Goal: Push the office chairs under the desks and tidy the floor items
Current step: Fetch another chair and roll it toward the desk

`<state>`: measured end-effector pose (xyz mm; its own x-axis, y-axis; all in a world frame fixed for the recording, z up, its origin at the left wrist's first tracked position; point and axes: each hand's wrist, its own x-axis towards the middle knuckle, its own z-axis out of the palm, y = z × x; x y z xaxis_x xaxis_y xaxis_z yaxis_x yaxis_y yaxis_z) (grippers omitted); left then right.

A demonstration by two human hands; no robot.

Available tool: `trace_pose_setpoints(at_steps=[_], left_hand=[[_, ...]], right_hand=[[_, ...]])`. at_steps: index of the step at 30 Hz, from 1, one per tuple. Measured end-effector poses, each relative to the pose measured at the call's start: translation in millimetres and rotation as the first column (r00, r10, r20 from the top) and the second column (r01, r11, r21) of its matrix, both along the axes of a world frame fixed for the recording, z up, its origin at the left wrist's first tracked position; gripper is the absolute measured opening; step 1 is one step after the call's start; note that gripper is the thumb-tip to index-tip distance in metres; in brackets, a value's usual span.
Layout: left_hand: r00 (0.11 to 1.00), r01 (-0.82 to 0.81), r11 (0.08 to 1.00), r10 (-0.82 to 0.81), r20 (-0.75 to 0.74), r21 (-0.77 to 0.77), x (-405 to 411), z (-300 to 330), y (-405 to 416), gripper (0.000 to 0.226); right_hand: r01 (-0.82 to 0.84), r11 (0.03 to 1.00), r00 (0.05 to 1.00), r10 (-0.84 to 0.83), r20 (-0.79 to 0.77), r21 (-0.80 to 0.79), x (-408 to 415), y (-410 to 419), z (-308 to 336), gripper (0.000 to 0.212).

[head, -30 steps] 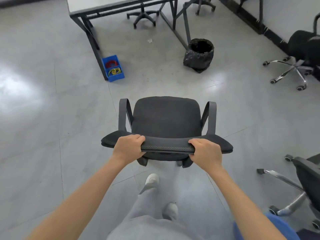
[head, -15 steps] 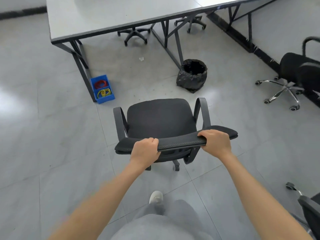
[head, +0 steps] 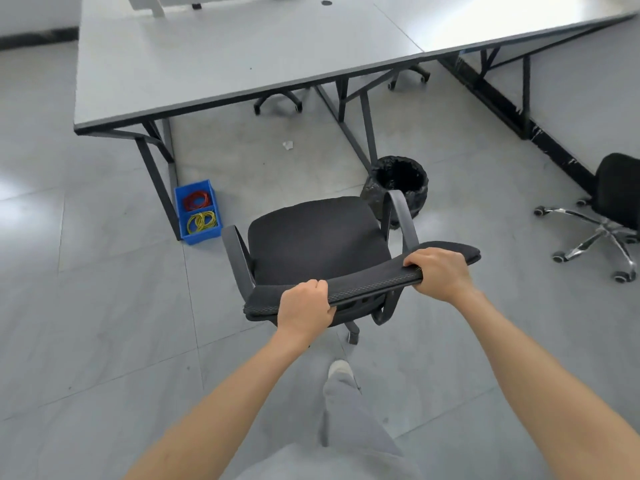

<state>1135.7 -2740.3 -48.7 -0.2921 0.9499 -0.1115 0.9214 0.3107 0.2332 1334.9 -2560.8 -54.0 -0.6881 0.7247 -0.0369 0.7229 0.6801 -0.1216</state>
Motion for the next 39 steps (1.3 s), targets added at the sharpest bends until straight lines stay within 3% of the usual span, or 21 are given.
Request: trace_pose_setpoints(at_steps=[6,16,25,39], left_hand=[[0.998,-0.05,0.998,0.05,0.024,-0.024,-43,5,101,0.025],[0.999,0.032,0.999,-0.032,0.001,-0.036,-138,5,234,0.027],[0.991,0.129,0.991,-0.128,0.041,-0.024,-260,4,324,0.023],[0.998,0.068,0.998,-0.068,0.019,-0.013,-392,2,438,0.026]], right_hand=[[-0.066,0.998,0.997,0.067,0.045,-0.017,-51,115,4,0.027],[-0.047,0.998,0.997,0.049,0.057,-0.031,-143,247,9,0.029],[0.093,0.996,0.996,-0.094,-0.01,-0.012,-242,312,1,0.027],[0.123,0.992,0.991,-0.124,-0.058,-0.032,-367,407,-3,0.031]])
